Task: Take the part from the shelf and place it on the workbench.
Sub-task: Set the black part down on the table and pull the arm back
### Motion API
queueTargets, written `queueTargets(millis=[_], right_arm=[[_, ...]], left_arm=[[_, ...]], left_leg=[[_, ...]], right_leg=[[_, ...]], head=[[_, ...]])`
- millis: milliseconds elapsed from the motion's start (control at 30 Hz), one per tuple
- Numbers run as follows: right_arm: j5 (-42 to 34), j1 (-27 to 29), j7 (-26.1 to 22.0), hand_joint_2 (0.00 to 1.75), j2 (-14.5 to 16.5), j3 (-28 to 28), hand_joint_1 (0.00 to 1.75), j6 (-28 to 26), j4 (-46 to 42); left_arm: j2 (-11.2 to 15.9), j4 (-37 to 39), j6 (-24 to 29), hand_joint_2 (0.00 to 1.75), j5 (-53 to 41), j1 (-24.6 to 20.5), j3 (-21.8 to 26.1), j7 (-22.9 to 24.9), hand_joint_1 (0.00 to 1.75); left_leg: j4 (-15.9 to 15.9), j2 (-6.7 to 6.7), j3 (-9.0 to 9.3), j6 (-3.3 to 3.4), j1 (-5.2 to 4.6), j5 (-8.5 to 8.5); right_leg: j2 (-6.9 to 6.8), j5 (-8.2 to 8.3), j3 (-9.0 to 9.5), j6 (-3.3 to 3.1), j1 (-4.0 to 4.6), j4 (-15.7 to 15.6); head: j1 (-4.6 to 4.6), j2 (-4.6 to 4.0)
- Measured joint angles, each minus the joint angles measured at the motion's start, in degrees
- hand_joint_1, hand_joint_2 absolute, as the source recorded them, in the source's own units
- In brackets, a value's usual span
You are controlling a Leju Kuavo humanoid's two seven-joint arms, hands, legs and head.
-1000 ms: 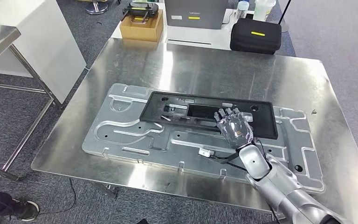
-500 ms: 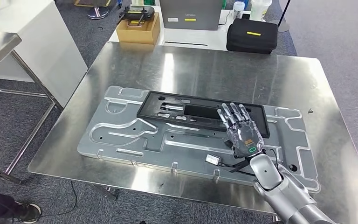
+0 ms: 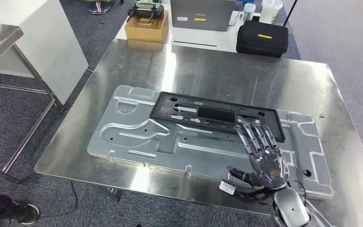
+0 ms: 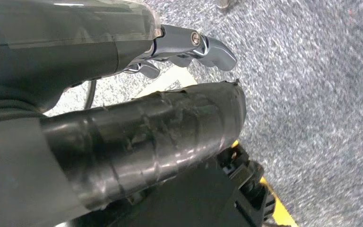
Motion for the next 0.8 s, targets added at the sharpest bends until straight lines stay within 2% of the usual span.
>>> queueTargets(millis=[67,100,133,167,233,300,367,433,467,500,567,600,633,667,700,733,800], right_arm=[[-1.2,4.2,-6.1,0.0,1.8,-4.0,0.0,0.0,-6.1],[-2.4,6.2,-10.0,0.0,3.2,-6.2,0.0,0.0,-8.9],[-3.7,8.0,-13.3,0.0,4.8,-8.4,0.0,0.0,-11.5],[-4.8,9.4,-15.6,0.0,6.2,-10.5,0.0,0.0,-13.6],[-6.0,11.1,-17.2,0.0,8.1,-13.7,0.0,-0.1,-17.0],[-6.1,12.1,-17.5,0.0,9.2,-15.8,0.0,-0.1,-19.5],[-6.2,13.0,-17.7,0.0,10.2,-17.3,0.0,-0.1,-21.2],[-6.2,13.7,-17.7,0.0,10.9,-18.3,0.0,-0.1,-22.4],[-6.2,13.9,-17.7,0.0,11.2,-18.7,0.0,-0.1,-22.9],[-6.2,14.1,-17.7,0.0,11.5,-19.0,0.0,0.0,-23.3],[-6.2,14.4,-17.7,0.0,11.9,-19.4,0.0,0.0,-23.8],[-6.2,14.5,-17.7,0.0,12.1,-19.5,0.0,0.0,-23.9],[-6.4,14.7,-18.0,0.0,12.2,-19.6,0.0,0.0,-24.0],[-7.3,14.8,-19.2,0.0,12.6,-19.7,0.0,0.0,-24.1],[-9.3,14.9,-21.8,0.0,13.3,-20.2,0.0,0.0,-24.1],[-12.6,15.1,-26.0,0.0,14.7,-21.1,0.0,0.0,-24.2],[-21.0,15.5,-37.1,0.0,19.2,-24.4,0.0,0.0,-24.4]], left_arm=[[0.0,0.0,0.2,0.0,0.4,0.2,0.2,-0.2,0.0],[0.0,0.0,0.3,0.0,0.6,0.2,0.3,-0.2,0.0],[0.1,0.0,0.4,0.0,0.6,0.4,0.4,-0.3,0.0],[0.1,0.0,0.5,0.0,0.7,0.4,0.5,-0.3,0.0],[0.1,0.0,0.5,0.0,0.7,0.5,0.6,-0.4,0.0],[0.1,0.0,0.6,0.0,0.7,0.5,0.6,-0.5,0.0],[0.1,0.0,0.6,0.0,0.7,0.5,0.6,-0.5,0.0],[0.1,0.0,0.7,0.0,0.7,0.5,0.7,-0.6,0.0],[0.1,0.0,0.7,0.0,0.7,0.5,0.7,-0.6,0.0],[0.2,0.0,0.8,0.0,0.7,0.5,0.7,-0.7,0.0],[0.2,0.0,0.8,0.0,0.7,0.6,0.8,-0.7,0.0],[0.2,0.0,0.7,0.0,0.7,0.6,0.8,-0.7,0.0],[0.2,0.0,0.7,0.0,0.7,0.7,0.9,-0.6,0.0],[0.2,0.0,0.8,0.0,0.7,0.7,0.9,-0.6,0.0],[0.2,0.0,0.9,0.0,0.7,0.8,0.9,-0.6,0.0],[0.3,0.0,1.0,0.0,0.7,0.8,1.0,-0.5,0.0],[0.3,0.0,1.5,0.0,0.9,0.7,1.1,-0.4,0.0]], left_leg=[[0.0,0.05,0.0,0.3,-0.17,-0.08],[0.0,0.06,0.0,0.35,-0.27,-0.13],[0.1,0.07,0.01,0.39,-0.37,-0.2],[0.2,0.06,0.05,0.38,-0.46,-0.28],[0.3,0.05,0.21,0.26,-0.59,-0.48],[0.4,0.05,0.29,-0.14,-0.79,-0.7],[0.4,0.08,0.35,-0.73,-0.83,-0.79],[0.7,0.14,0.29,-1.4,-0.75,-1.26],[1.7,0.17,-0.06,-1.69,-0.72,-2.07],[4.0,0.2,-1.03,-1.95,-0.65,-3.61],[11.4,0.21,-4.25,-2.38,-0.42,-7.45],[14.8,0.22,-5.85,-2.57,-0.29,-8.78],[16.4,0.22,-6.56,-2.74,-0.18,-8.89],[15.7,0.23,-6.2,-2.84,-0.07,-7.86],[12.9,0.23,-4.8,-2.9,0.05,-5.98],[8.7,0.24,-2.79,-2.9,0.18,-3.93],[2.2,0.22,0.33,-2.67,0.13,-1.71]], right_leg=[[0.01,-3.63,-3.55,0.05,0.07,7.5],[0.01,-4.54,-4.98,0.05,0.1,10.4],[0.0,-4.27,-5.45,-0.01,0.1,11.3],[0.0,-2.98,-4.81,-0.14,0.1,9.9],[-0.03,0.73,-1.0,-0.67,0.21,2.3],[-0.03,2.53,1.85,-1.19,0.59,-3.5],[0.04,2.64,2.24,-1.5,0.97,-4.5],[0.04,2.93,2.53,-2.09,0.71,-5.0],[0.0,3.11,2.69,-2.44,0.53,-5.2],[-0.07,3.26,2.83,-2.76,0.37,-5.5],[-0.16,3.3,2.78,-3.03,0.45,-5.5],[-0.18,3.29,2.73,-3.05,0.48,-5.4],[-0.17,3.27,2.71,-3.04,0.48,-5.4],[-0.13,3.24,2.71,-3.0,0.46,-5.3],[-0.08,3.17,2.73,-2.92,0.43,-5.2],[-0.03,3.06,2.75,-2.78,0.42,-5.0],[0.02,2.82,2.63,-2.33,0.59,-4.6]], head=[[0.0,0.0],[0.0,0.0],[-0.01,0.0],[-0.01,0.0],[0.01,0.0],[0.0,0.0],[-0.02,0.0],[-0.03,0.0],[-0.09,0.0],[-0.14,0.0],[-0.22,0.0],[-0.21,0.0],[-0.21,0.0],[-0.21,0.0],[-0.21,0.0],[-0.21,0.0],[-0.2,0.0]])
